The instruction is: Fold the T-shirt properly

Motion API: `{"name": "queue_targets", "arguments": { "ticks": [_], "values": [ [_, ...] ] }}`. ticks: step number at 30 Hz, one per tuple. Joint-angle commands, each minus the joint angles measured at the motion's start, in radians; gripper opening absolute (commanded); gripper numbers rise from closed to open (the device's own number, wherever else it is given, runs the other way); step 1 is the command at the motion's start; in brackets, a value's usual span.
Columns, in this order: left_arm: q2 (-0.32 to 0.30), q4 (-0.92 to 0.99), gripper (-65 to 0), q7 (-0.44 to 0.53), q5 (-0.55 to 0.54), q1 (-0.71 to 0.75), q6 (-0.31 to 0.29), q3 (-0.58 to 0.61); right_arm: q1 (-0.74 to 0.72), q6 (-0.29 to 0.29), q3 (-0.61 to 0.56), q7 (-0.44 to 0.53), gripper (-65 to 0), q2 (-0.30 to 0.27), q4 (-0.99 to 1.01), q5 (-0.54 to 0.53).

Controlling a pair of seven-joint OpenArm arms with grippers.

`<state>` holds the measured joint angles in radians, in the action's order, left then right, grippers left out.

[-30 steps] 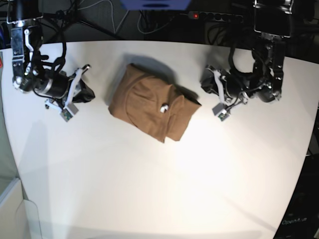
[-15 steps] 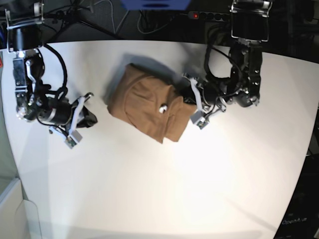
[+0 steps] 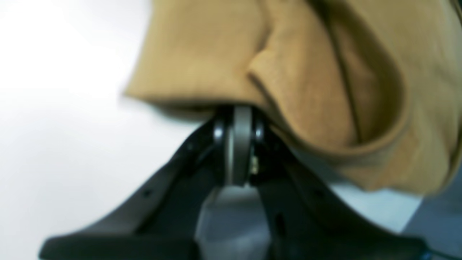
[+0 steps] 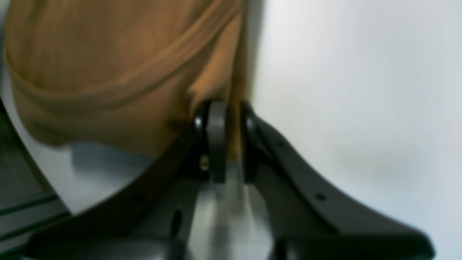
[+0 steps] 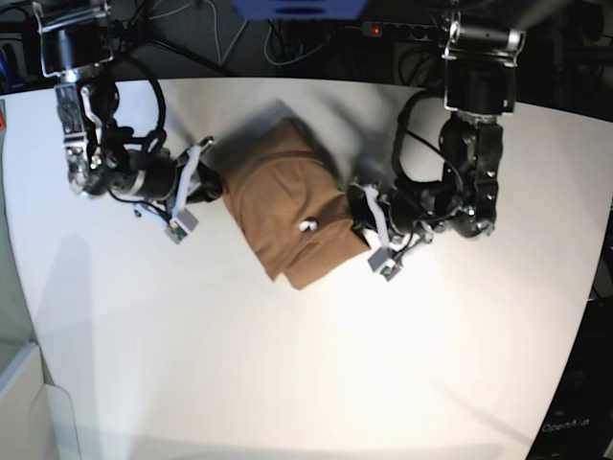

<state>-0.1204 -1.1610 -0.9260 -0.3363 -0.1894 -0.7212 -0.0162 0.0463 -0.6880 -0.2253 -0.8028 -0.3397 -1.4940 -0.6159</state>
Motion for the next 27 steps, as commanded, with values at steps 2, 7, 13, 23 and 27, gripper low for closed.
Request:
{"name": "queue_targets", "arguments": {
  "ticks": [2,7,13,23,27],
  "values": [
    [-0.008,0.051,-61.8,0.014,0.055,-0.028,0.023,0.0,0.031,-0.01,0.004,0.026,-59.3,0.004,-0.063,-0.022],
    [0.026,0.187,-61.8,0.117,0.061,-0.092,0.023,0.0,0.137,-0.01,-0.003,0.067,-59.2,0.023,-0.139,-0.022],
    [0.078,0.264,-61.8,0.195,0.061,-0.126,0.023,0.002,0.192,-0.01,0.002,0.084,-59.2,0.035,-0.153,-0.02],
    [0.015,0.252,-61.8,0.155,0.044,-0.118,0.023,0.0,0.192,-0.01,0.004,0.096,-59.3,-0.008,-0.153,-0.02],
    [-0.071,0.212,-61.8,0.126,-0.037,-0.077,0.023,0.0,0.194,-0.01,0.036,0.098,-59.3,-0.043,-0.158,-0.02]
  ]
}}
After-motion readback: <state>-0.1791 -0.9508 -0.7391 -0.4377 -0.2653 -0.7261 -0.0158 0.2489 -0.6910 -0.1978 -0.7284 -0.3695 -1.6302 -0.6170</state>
